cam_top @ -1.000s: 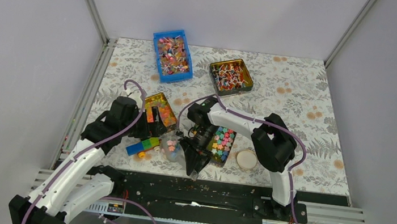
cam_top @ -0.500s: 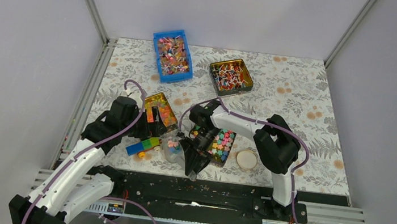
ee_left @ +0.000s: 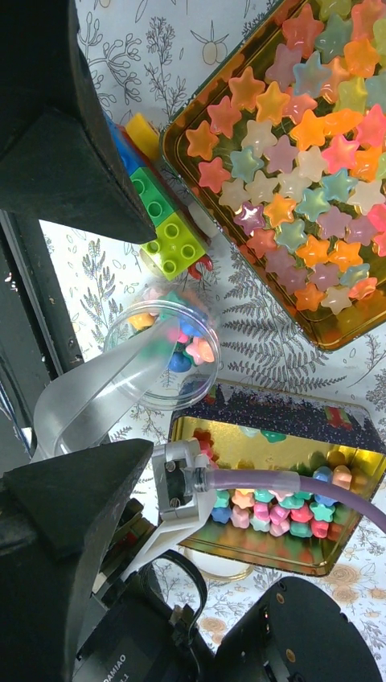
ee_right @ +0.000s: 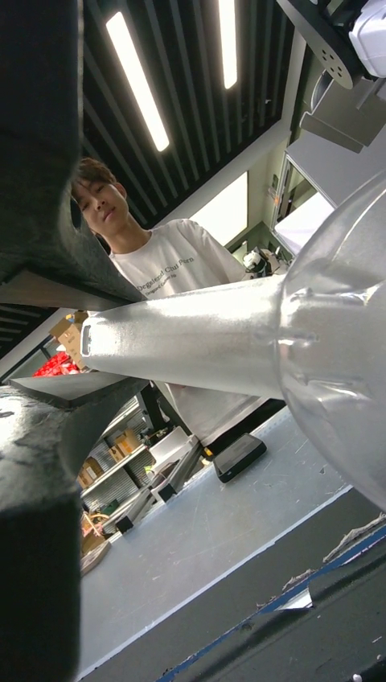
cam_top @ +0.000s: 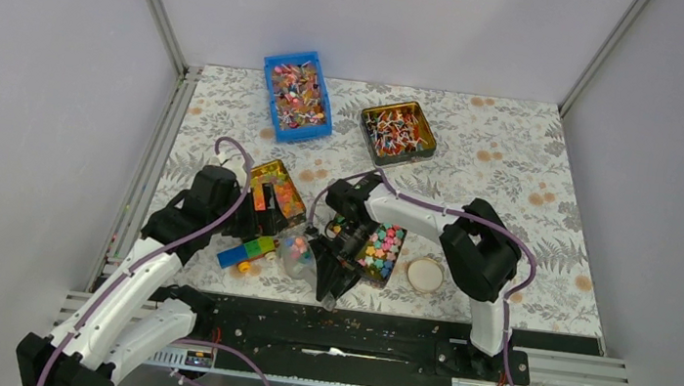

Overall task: Pack the candies
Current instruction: Place the fake candies in the packing bottle, then adjust the storage box at the center of the board.

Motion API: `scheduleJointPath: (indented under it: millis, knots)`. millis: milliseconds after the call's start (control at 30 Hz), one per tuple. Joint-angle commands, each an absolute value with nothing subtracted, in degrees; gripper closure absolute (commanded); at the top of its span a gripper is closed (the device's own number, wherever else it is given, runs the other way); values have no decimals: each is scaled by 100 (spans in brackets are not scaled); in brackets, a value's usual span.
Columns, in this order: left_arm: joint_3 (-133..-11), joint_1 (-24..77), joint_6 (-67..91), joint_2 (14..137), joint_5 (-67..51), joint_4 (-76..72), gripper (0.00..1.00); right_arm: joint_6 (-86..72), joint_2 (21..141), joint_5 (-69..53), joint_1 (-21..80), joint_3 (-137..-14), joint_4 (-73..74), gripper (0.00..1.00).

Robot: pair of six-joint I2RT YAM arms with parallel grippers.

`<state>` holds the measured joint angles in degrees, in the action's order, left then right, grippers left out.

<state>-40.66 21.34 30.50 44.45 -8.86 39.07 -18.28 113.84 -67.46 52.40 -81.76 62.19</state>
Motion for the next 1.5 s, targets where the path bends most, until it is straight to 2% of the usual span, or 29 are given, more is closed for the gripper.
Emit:
scheduleJointPath:
  millis: [0, 300, 400, 667, 1133, 1467]
  knots:
    - [-4260, 2107, 3061, 4532, -959, 3614, 4, -2021, 11046, -6908, 5212, -8150, 6293, 100]
    - [-4552, 2109, 2892, 4893, -1024, 3588, 4, -1652, 10778, -6589, 5229, -8390, 6821, 100]
    - [-4629, 2112, 2912, 5079, -1157, 3510, 4, -1229, 10735, -6093, 5229, -8558, 7315, 100]
    - [-4693, 2118, 3135, 5513, -1644, 3101, 6, -1116, 10258, -4830, 5212, -8358, 7358, 100]
    - [-5396, 2665, 3295, 7093, -2093, 2706, 21, -1364, 8996, -3830, 4196, -7423, 7057, 100]
    - [-6515, 3476, 3075, 8742, -1353, 2966, 33, -1459, 8358, -3185, 3704, -6710, 7124, 100]
